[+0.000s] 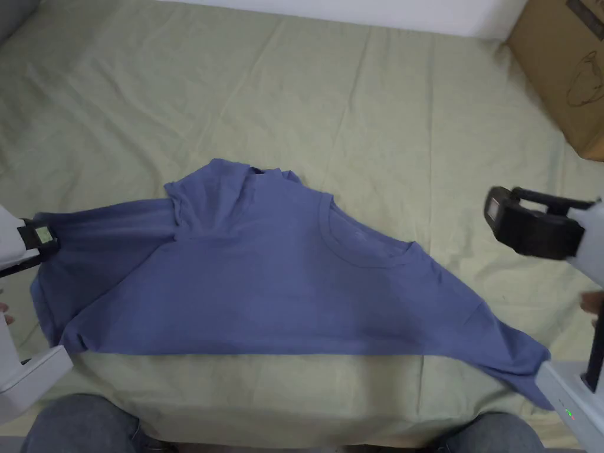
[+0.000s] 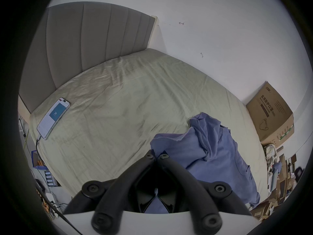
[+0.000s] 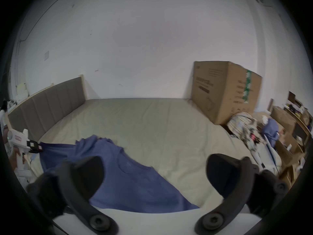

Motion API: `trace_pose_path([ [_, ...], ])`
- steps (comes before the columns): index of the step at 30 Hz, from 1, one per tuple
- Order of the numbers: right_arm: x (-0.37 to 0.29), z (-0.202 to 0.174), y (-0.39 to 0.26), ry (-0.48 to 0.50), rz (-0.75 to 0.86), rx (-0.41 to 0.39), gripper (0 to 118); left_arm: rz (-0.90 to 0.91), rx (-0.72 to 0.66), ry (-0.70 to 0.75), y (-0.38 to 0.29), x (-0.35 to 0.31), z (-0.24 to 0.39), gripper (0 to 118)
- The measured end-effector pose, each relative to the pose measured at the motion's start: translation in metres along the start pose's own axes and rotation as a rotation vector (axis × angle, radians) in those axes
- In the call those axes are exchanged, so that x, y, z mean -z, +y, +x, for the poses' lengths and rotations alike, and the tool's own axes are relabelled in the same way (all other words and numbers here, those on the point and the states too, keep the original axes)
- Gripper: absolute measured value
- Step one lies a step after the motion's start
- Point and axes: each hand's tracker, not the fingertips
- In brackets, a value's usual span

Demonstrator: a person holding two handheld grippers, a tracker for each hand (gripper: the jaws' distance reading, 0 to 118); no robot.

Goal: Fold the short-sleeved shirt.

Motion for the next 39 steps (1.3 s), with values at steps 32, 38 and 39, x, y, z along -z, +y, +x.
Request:
trace_pose_path([
  [32, 0.409, -0.249, -0.003, 0.286, -0.751, -0.463, 52, -0.061, -0.087, 0.054, -0.031, 0.062, -0.032, 0],
  [38, 0.409, -0.241, -0.007, 0.296, -0.782, -0.424, 4, -0.071, -0.106, 0.051, -0.033, 0.057, -0.028, 0],
  [39, 0.408, -0.239, -0.006, 0.302, -0.787, -0.42, 4, -0.074, -0.111, 0.05, -0.033, 0.056, -0.029, 0],
])
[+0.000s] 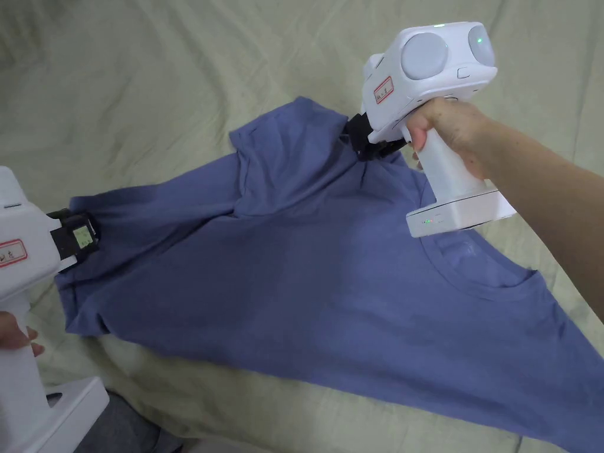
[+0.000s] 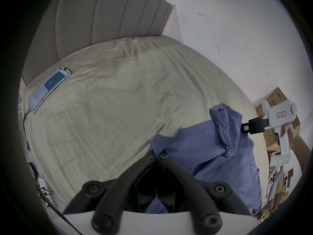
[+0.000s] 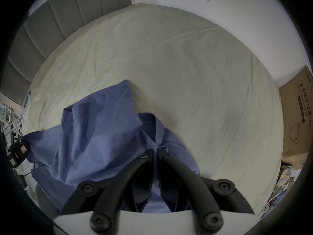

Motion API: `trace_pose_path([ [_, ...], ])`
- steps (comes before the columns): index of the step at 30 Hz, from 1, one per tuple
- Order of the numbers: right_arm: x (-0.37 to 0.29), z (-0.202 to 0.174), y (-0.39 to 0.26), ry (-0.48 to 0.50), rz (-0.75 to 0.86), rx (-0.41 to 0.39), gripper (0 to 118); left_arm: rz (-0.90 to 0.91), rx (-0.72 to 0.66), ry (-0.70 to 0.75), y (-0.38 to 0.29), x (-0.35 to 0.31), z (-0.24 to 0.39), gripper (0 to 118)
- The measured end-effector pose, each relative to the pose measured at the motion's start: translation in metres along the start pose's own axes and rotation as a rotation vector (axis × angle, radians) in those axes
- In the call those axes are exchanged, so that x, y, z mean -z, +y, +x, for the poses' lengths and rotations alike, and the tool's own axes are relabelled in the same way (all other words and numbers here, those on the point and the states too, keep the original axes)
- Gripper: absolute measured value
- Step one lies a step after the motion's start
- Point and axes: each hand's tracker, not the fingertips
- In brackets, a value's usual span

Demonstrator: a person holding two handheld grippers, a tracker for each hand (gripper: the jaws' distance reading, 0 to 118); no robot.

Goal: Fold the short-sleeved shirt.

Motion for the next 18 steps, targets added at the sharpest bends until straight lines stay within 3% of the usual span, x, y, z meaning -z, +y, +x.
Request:
trace_pose_path([
  [3, -0.024, 0.002, -0.007, 0.035, 0.017, 0.034, 4, 0.002, -0.007, 0.002, -0.001, -0.004, 0.001, 0],
  [8, -0.106, 0.007, -0.034, 0.07, 0.109, 0.004, 4, 0.028, -0.025, -0.01, 0.004, -0.015, 0.003, 0],
  [18, -0.291, 0.059, -0.135, 0.146, 0.361, 0.17, 4, 0.149, -0.043, -0.089, 0.041, -0.081, 0.027, 0],
])
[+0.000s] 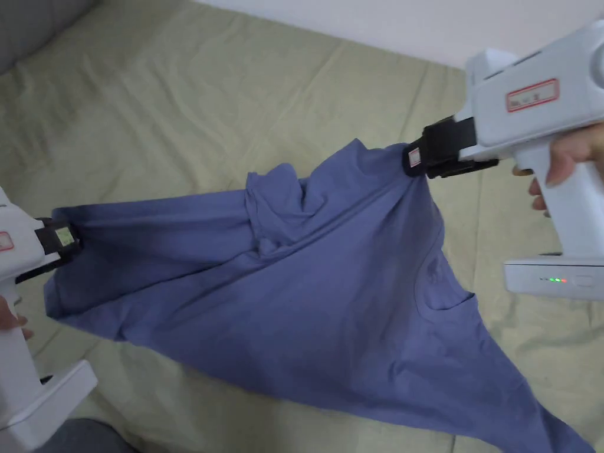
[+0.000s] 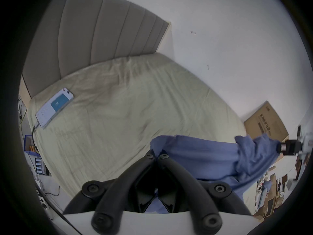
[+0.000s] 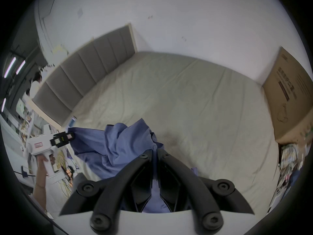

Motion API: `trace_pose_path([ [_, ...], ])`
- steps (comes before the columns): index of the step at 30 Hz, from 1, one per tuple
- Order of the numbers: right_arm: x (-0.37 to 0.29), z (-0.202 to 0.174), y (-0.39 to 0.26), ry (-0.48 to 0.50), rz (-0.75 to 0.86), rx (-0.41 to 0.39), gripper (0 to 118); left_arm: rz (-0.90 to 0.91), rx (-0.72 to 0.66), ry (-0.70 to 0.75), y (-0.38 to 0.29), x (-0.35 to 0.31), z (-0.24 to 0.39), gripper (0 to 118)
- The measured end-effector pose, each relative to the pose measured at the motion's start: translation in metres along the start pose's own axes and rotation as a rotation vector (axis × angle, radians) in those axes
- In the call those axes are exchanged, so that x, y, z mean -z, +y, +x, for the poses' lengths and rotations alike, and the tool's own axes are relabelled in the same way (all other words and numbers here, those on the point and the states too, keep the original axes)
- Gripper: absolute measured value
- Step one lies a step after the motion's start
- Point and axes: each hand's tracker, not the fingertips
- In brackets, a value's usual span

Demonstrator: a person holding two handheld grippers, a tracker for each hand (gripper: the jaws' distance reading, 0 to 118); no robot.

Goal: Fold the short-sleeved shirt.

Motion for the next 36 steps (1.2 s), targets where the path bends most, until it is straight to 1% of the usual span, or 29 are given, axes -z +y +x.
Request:
trace_pose_path([
  [2, -0.037, 0.01, -0.007, 0.008, 0.047, 0.042, 4, 0.033, -0.009, -0.028, 0.015, -0.014, 0.006, 0],
  [5, -0.091, 0.024, -0.02, 0.009, 0.123, 0.065, 4, 0.096, 0.017, -0.083, 0.036, -0.039, 0.025, 0],
  [7, -0.125, 0.033, -0.03, 0.017, 0.172, 0.097, 4, 0.138, 0.045, -0.1, 0.049, -0.056, 0.041, 0],
  [9, -0.153, 0.04, -0.039, 0.016, 0.213, 0.113, 3, 0.175, 0.052, -0.118, 0.061, -0.072, 0.057, 0],
  [10, -0.167, 0.043, -0.044, 0.001, 0.241, 0.125, 3, 0.201, 0.056, -0.124, 0.07, -0.076, 0.06, 0],
  [12, -0.192, 0.051, -0.053, -0.053, 0.283, 0.123, 3, 0.263, 0.08, -0.088, 0.082, -0.09, 0.069, 0],
  [15, -0.224, 0.067, -0.068, -0.079, 0.343, 0.186, 3, 0.303, 0.014, -0.148, 0.096, -0.111, 0.076, 0],
  [17, -0.242, 0.077, -0.075, -0.12, 0.388, 0.219, 3, 0.327, 0.018, -0.122, 0.104, -0.122, 0.081, 0],
  [19, -0.26, 0.086, -0.08, -0.133, 0.424, 0.259, 3, 0.365, 0.01, -0.115, 0.103, -0.136, 0.091, 0],
  [21, -0.276, 0.089, -0.082, -0.158, 0.45, 0.257, 3, 0.409, -0.014, -0.154, 0.111, -0.152, 0.099, 0],
  [23, -0.292, 0.09, -0.08, -0.187, 0.497, 0.258, 3, 0.462, -0.033, -0.153, 0.121, -0.169, 0.112, 0],
  [25, -0.309, 0.089, -0.073, -0.192, 0.555, 0.252, 3, 0.504, -0.063, -0.173, 0.132, -0.185, 0.129, 0],
  [28, -0.33, 0.085, -0.055, -0.233, 0.608, 0.231, 3, 0.584, -0.105, -0.189, 0.153, -0.206, 0.156, 0],
  [31, -0.349, 0.087, -0.032, -0.268, 0.648, 0.232, 3, 0.593, -0.064, -0.211, 0.188, -0.216, 0.185, 0],
  [33, -0.358, 0.091, -0.016, -0.298, 0.672, 0.232, 3, 0.586, 0.007, -0.208, 0.209, -0.218, 0.207, 0],
  [36, -0.366, 0.098, 0.01, -0.362, 0.713, 0.233, 3, 0.573, 0.117, -0.153, 0.24, -0.213, 0.234, 0],
])
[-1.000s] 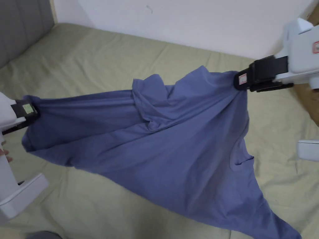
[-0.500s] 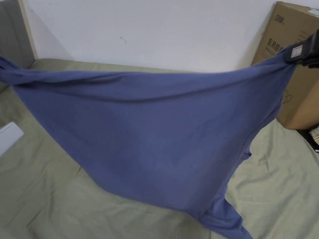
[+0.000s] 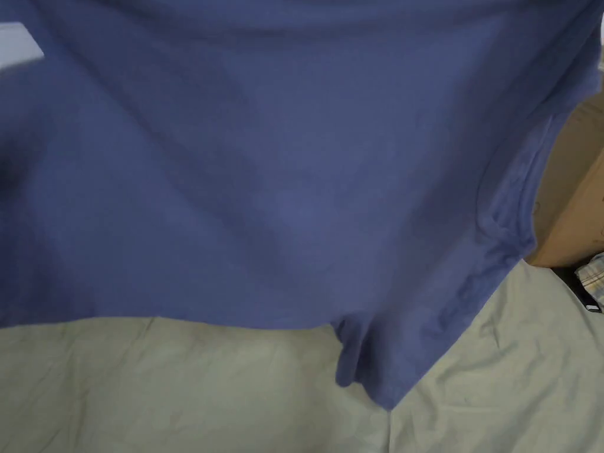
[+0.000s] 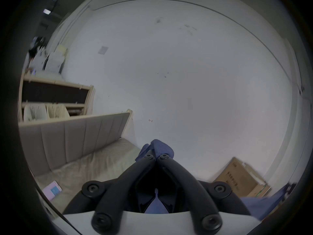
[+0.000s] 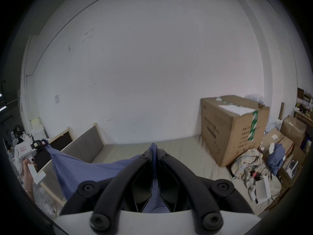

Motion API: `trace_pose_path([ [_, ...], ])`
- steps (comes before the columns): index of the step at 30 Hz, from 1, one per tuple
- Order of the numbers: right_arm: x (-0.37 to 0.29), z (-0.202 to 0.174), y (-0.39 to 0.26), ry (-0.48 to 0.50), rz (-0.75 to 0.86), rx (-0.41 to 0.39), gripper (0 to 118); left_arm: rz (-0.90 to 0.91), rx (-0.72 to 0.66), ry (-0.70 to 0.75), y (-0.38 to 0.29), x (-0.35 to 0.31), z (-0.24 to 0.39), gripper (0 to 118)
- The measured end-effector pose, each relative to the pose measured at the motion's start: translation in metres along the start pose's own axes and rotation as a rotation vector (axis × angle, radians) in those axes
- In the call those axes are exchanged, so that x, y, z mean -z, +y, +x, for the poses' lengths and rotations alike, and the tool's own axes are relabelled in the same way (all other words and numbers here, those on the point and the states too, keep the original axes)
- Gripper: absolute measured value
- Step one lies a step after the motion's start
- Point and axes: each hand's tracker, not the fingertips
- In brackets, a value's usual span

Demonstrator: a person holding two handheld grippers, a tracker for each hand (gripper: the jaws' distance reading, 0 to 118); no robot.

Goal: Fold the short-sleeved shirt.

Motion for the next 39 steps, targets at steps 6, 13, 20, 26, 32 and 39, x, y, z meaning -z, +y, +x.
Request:
trace_pose_path([
  [6, 0.053, -0.008, 0.045, -0.105, 0.018, -0.038, 3, -0.085, 0.062, 0.035, 0.027, 0.057, 0.034, 0],
  [13, 0.14, -0.018, 0.094, -0.27, 0.079, -0.087, 3, -0.057, 0.215, 0.054, 0.046, 0.143, 0.081, 0],
  [20, 0.176, -0.064, 0.107, -0.328, 0.163, -0.071, 3, -0.026, 0.212, 0.064, 0.032, 0.227, 0.109, 0],
  [26, 0.261, -0.085, 0.11, -0.379, 0.206, -0.134, 3, -0.026, 0.21, 0.074, -0.009, 0.29, 0.104, 0],
  [32, 0.294, -0.074, 0.098, -0.41, 0.202, -0.114, 3, -0.044, 0.248, 0.083, -0.047, 0.326, 0.103, 0],
  [39, 0.333, -0.046, -0.013, -0.402, 0.076, -0.025, 3, -0.14, 0.304, 0.084, -0.116, 0.334, 0.085, 0],
])
